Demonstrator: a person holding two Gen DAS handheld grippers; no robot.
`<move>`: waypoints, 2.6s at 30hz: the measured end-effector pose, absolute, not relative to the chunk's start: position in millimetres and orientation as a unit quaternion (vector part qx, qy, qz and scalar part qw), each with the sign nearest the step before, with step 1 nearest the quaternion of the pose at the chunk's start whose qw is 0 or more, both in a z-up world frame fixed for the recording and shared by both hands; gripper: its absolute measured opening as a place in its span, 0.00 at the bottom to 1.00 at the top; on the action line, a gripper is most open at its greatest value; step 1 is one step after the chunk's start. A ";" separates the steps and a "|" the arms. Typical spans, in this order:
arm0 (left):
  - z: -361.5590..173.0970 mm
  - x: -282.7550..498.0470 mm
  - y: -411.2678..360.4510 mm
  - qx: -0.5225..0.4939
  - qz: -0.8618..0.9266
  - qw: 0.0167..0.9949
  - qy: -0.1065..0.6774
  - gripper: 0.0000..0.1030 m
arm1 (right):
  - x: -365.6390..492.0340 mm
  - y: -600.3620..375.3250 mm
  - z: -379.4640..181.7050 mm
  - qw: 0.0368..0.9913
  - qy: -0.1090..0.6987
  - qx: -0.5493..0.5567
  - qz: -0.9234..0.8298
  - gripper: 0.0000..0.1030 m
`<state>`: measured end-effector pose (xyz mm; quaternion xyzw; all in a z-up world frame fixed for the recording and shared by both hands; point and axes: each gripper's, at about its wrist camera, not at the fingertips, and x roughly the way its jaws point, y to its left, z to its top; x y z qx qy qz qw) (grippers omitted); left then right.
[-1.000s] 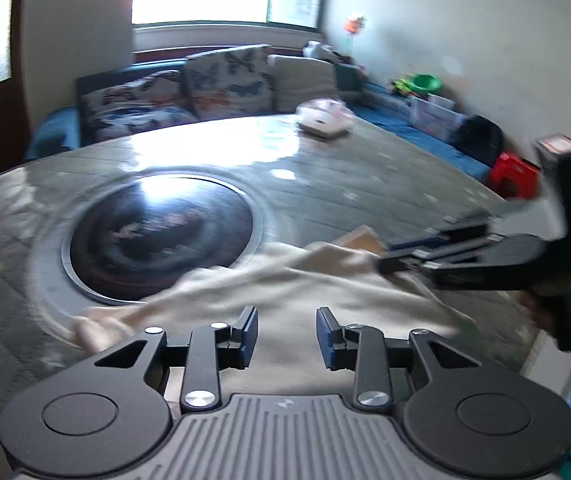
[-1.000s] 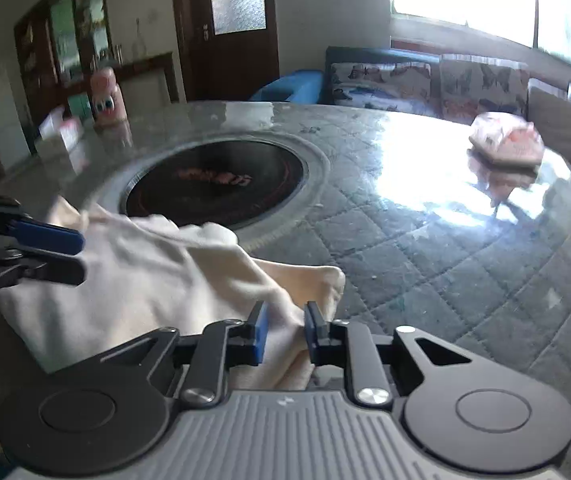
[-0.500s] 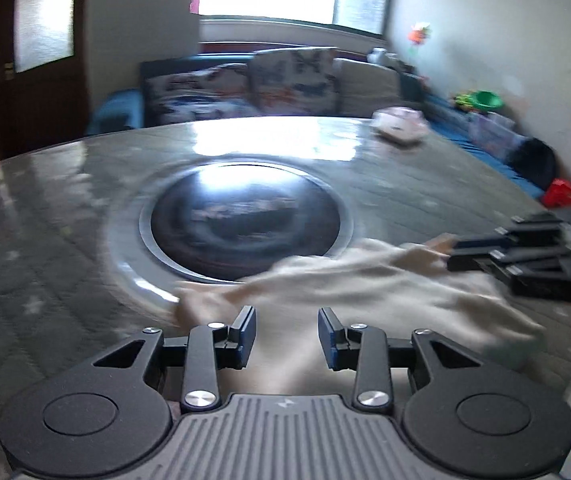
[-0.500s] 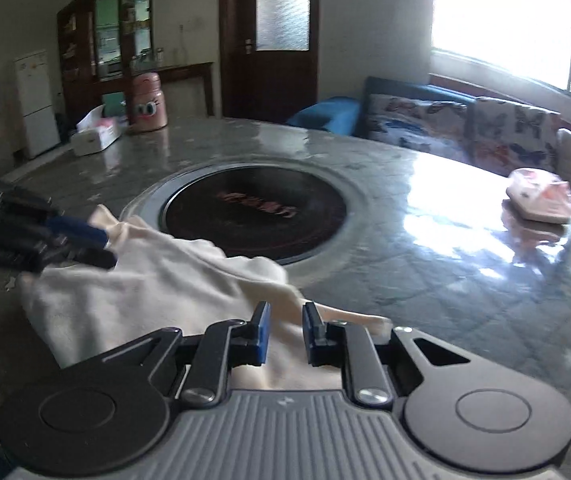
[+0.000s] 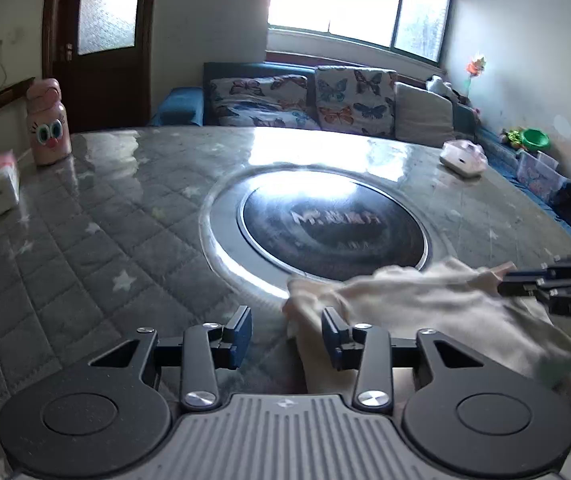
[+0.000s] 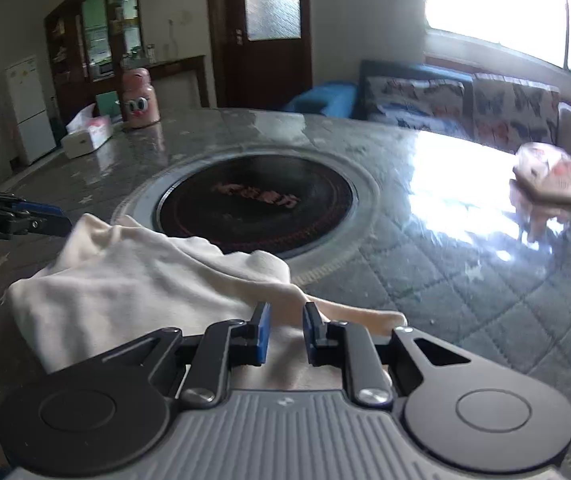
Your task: Fold clothes
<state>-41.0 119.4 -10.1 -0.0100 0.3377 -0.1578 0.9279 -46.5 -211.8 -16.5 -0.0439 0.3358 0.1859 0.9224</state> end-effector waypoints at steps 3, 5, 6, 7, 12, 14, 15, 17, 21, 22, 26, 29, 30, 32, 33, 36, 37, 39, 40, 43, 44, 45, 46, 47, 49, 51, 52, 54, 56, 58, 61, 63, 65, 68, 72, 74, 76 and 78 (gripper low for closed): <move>-16.9 -46.1 114.3 0.003 -0.173 0.922 0.347 0.32 | -49.4 -207.3 -14.6 0.921 0.334 -0.048 0.194 0.17; -21.8 -44.6 110.9 0.005 -0.176 0.919 0.352 0.21 | -49.0 -204.9 -16.2 0.920 0.334 -0.048 0.197 0.17; -24.3 -42.9 109.7 -0.001 -0.179 0.918 0.355 0.19 | -48.3 -203.4 -17.4 0.920 0.335 -0.048 0.198 0.17; -25.2 -41.1 110.1 -0.008 -0.183 0.917 0.355 0.16 | -47.6 -202.5 -18.9 0.919 0.338 -0.047 0.197 0.17; -25.9 -42.1 103.2 0.008 -0.163 0.923 0.348 0.03 | -46.6 -200.0 -25.3 0.917 0.345 -0.047 0.196 0.17; -22.8 -45.3 104.1 0.016 -0.140 0.928 0.344 0.00 | -45.8 -200.1 -28.0 0.916 0.349 -0.046 0.194 0.17; -21.3 -46.9 104.6 0.020 -0.128 0.931 0.341 0.00 | -45.7 -200.4 -28.8 0.916 0.350 -0.045 0.193 0.17; -20.2 -47.1 107.5 0.027 -0.109 0.934 0.339 0.00 | -45.6 -200.8 -30.4 0.916 0.349 -0.044 0.193 0.17; -9.5 -48.7 112.2 -0.001 -0.128 0.935 0.330 0.00 | -45.3 -199.9 -28.0 0.917 0.346 -0.047 0.192 0.17; -5.1 -50.2 109.6 -0.004 -0.144 0.936 0.322 0.00 | -45.4 -199.8 -26.4 0.918 0.344 -0.046 0.193 0.17; -4.0 -45.9 91.2 0.026 -0.178 0.932 0.314 0.00 | -44.7 -196.7 -20.0 0.919 0.333 -0.045 0.204 0.17; -15.5 -33.6 86.7 0.044 -0.166 0.928 0.329 0.00 | -41.2 -192.8 -23.5 0.918 0.337 -0.050 0.203 0.17; -19.7 -29.2 86.0 0.050 -0.157 0.928 0.335 0.00 | -39.7 -192.4 -26.1 0.917 0.341 -0.051 0.199 0.17; -27.2 -21.2 93.6 0.041 -0.136 0.927 0.347 0.01 | -38.2 -193.0 -28.3 0.917 0.345 -0.052 0.195 0.17; -29.5 -18.4 97.7 0.039 -0.125 0.928 0.350 0.01 | -38.2 -194.0 -27.9 0.917 0.345 -0.050 0.195 0.17; -26.1 -18.2 110.9 0.014 -0.121 0.927 0.354 0.01 | -38.2 -197.2 -26.5 0.917 0.345 -0.044 0.194 0.17; -22.2 -20.0 114.1 0.001 -0.125 0.928 0.352 0.01 | -39.0 -197.5 -24.0 0.919 0.340 -0.045 0.195 0.17; -13.2 -26.7 110.8 -0.011 -0.142 0.930 0.339 0.01 | -40.2 -197.5 -20.0 0.922 0.331 -0.042 0.198 0.17; -10.1 -29.6 105.2 -0.013 -0.157 0.929 0.334 0.02 | -39.7 -196.9 -19.2 0.921 0.330 -0.040 0.201 0.18; -6.0 -35.0 85.6 -0.002 -0.193 0.924 0.331 0.04 | -34.3 -191.9 -24.6 0.915 0.344 -0.049 0.203 0.18; -5.8 -36.2 78.4 0.008 -0.199 0.922 0.332 0.04 | -33.7 -191.1 -25.6 0.914 0.347 -0.052 0.202 0.18; -4.4 -37.8 73.2 0.008 -0.208 0.919 0.336 0.04 | -34.8 -190.4 -24.5 0.914 0.348 -0.054 0.200 0.18; -2.5 -40.4 69.2 0.007 -0.220 0.916 0.336 0.04 | -39.0 -190.7 -19.5 0.914 0.345 -0.055 0.205 0.18; -0.8 -44.0 63.5 0.010 -0.234 0.913 0.334 0.04 | -44.6 -190.5 -14.2 0.913 0.340 -0.058 0.217 0.18; -1.9 -50.9 53.2 0.026 -0.253 0.907 0.334 0.04 | -55.3 -189.0 -5.9 0.909 0.335 -0.068 0.238 0.18; -8.8 -56.2 43.3 0.032 -0.266 0.899 0.345 0.04 | -66.8 -184.9 -1.9 0.902 0.335 -0.084 0.260 0.18; -13.2 -58.0 39.9 0.034 -0.271 0.895 0.351 0.04 | -73.5 -182.1 -0.8 0.897 0.336 -0.092 0.273 0.18; -22.7 -62.5 35.2 0.043 -0.273 0.892 0.359 0.04 | -84.3 -177.8 -1.9 0.889 0.337 -0.106 0.292 0.17; -28.3 -65.4 32.9 0.048 -0.271 0.892 0.359 0.04 | -97.9 -173.0 -8.6 0.883 0.338 -0.126 0.301 0.17; -28.7 -65.3 33.0 0.046 -0.269 0.893 0.359 0.04 | -107.6 -170.0 -14.4 0.881 0.338 -0.143 0.300 0.17; -25.5 -63.9 32.9 0.049 -0.268 0.894 0.357 0.04 | -120.2 -175.6 -9.6 0.883 0.332 -0.148 0.297 0.17; -25.1 -64.4 31.6 0.057 -0.268 0.894 0.355 0.04 | -126.5 -180.3 -7.1 0.884 0.333 -0.144 0.295 0.16; -27.1 -64.4 30.2 0.063 -0.267 0.893 0.357 0.04 | -129.1 -185.9 -13.3 0.881 0.348 -0.154 0.280 0.15; -25.6 -65.2 28.3 0.070 -0.267 0.893 0.356 0.04 | -131.0 -198.2 -19.6 0.880 0.364 -0.136 0.274 0.15; -14.6 -69.3 24.0 0.068 -0.282 0.892 0.346 0.04 | -133.6 -208.6 -4.1 0.882 0.360 -0.115 0.281 0.15; -10.4 -71.0 17.4 0.065 -0.297 0.891 0.338 0.05 | -132.2 -213.6 -1.5 0.887 0.358 -0.109 0.271 0.15; -9.3 -70.3 9.4 0.059 -0.311 0.886 0.338 0.05 | -127.9 -218.6 -7.2 0.882 0.376 -0.104 0.263 0.15; -11.9 -69.0 0.9 0.058 -0.319 0.882 0.341 0.05 | -126.9 -222.3 -9.4 0.879 0.381 -0.101 0.268 0.15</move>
